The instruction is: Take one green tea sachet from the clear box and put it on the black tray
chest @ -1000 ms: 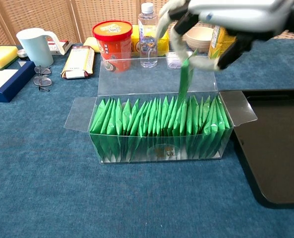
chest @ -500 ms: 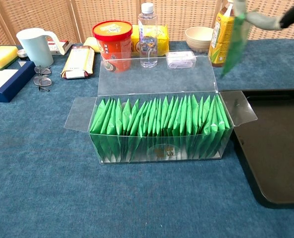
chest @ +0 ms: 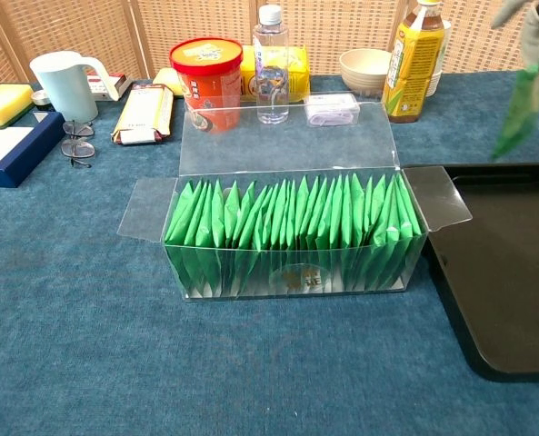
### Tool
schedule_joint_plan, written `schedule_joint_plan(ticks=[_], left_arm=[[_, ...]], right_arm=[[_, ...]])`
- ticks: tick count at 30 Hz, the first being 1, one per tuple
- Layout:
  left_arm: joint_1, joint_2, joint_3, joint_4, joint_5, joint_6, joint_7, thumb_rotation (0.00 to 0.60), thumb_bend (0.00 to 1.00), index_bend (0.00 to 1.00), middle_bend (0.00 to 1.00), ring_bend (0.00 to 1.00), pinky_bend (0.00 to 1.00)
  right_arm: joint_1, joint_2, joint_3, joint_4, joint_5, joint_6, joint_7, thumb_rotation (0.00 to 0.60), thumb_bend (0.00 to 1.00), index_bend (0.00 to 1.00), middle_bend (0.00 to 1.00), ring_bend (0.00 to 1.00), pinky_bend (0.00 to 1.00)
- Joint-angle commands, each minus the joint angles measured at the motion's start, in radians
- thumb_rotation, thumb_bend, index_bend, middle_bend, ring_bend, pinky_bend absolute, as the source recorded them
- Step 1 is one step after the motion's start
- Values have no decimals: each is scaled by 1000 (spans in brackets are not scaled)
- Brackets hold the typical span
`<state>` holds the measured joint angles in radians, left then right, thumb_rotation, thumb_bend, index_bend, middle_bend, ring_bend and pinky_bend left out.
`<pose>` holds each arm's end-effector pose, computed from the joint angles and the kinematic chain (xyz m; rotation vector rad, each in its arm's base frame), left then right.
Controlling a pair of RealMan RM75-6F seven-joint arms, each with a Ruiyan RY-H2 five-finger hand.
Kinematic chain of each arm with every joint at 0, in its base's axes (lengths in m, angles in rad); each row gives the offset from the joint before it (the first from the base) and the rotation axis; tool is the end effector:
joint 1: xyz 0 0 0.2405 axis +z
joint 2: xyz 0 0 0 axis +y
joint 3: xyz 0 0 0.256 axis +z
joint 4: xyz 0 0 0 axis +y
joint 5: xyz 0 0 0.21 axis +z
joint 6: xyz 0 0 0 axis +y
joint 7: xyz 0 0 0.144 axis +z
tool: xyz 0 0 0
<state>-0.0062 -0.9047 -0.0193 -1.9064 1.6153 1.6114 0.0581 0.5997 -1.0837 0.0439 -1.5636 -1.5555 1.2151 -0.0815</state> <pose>-0.2588 0.1490 0.2057 -1.3758 -0.8512 -0.9877 -0.2052 -0.3175 0.1378 1.8832 -0.5224 0.9677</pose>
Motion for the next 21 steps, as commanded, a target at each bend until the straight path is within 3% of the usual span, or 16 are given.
schedule_joint_plan(ticks=[1, 4, 9, 11, 21], left_arm=[[2, 2, 2, -3, 5, 3, 2, 600, 300, 188, 184, 144, 247], [6, 4, 4, -6, 7, 8, 4, 600, 300, 187, 184, 144, 247], [3, 6, 4, -14, 17, 6, 12, 600, 300, 187, 184, 142, 247], [3, 6, 5, -17, 21, 6, 15, 600, 300, 187, 184, 142, 247], [12, 11, 4, -23, 15, 17, 20, 600, 300, 188, 184, 142, 247]], right_arm=[[-13, -5, -2, 21, 20, -15, -1, 600, 527, 588, 210, 74, 76], [-27, -1, -5, 29, 35, -26, 1, 600, 527, 538, 178, 51, 69], [-42, 0, -10, 32, 33, -32, 18, 600, 527, 329, 102, 3, 43], [-47, -2, -9, 34, 29, -30, 18, 600, 527, 292, 91, 0, 40], [-56, -1, 33, -20, 18, 13, 38, 600, 517, 247, 71, 0, 32]])
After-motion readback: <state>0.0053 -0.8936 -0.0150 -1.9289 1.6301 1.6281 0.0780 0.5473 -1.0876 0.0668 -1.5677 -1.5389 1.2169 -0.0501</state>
